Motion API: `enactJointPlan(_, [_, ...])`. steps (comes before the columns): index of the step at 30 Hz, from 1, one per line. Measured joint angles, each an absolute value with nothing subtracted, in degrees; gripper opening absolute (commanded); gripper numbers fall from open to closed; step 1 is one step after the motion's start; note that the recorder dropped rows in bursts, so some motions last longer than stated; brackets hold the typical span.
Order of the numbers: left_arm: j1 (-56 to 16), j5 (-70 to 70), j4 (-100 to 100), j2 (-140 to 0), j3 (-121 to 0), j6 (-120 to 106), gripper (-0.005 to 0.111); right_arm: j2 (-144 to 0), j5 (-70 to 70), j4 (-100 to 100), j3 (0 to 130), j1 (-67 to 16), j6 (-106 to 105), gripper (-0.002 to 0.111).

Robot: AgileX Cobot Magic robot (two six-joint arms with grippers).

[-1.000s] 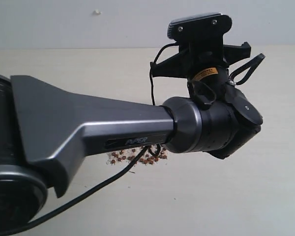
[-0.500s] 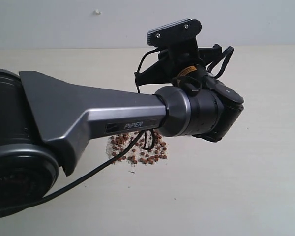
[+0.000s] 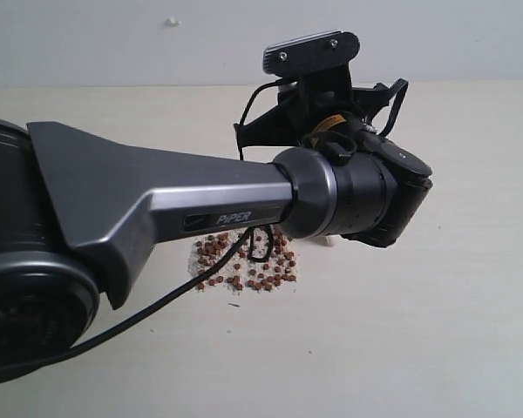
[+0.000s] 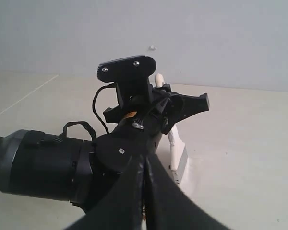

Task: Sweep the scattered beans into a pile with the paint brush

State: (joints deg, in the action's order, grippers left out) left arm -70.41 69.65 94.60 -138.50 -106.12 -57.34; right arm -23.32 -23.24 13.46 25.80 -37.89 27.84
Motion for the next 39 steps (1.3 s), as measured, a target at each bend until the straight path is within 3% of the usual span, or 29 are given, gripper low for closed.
enactJointPlan(39, [-67.7,69.5,99.7,-136.3,-106.1,-65.2,0.0,-23.3,-23.2,13.5,25.8,-37.9,27.8,0.0])
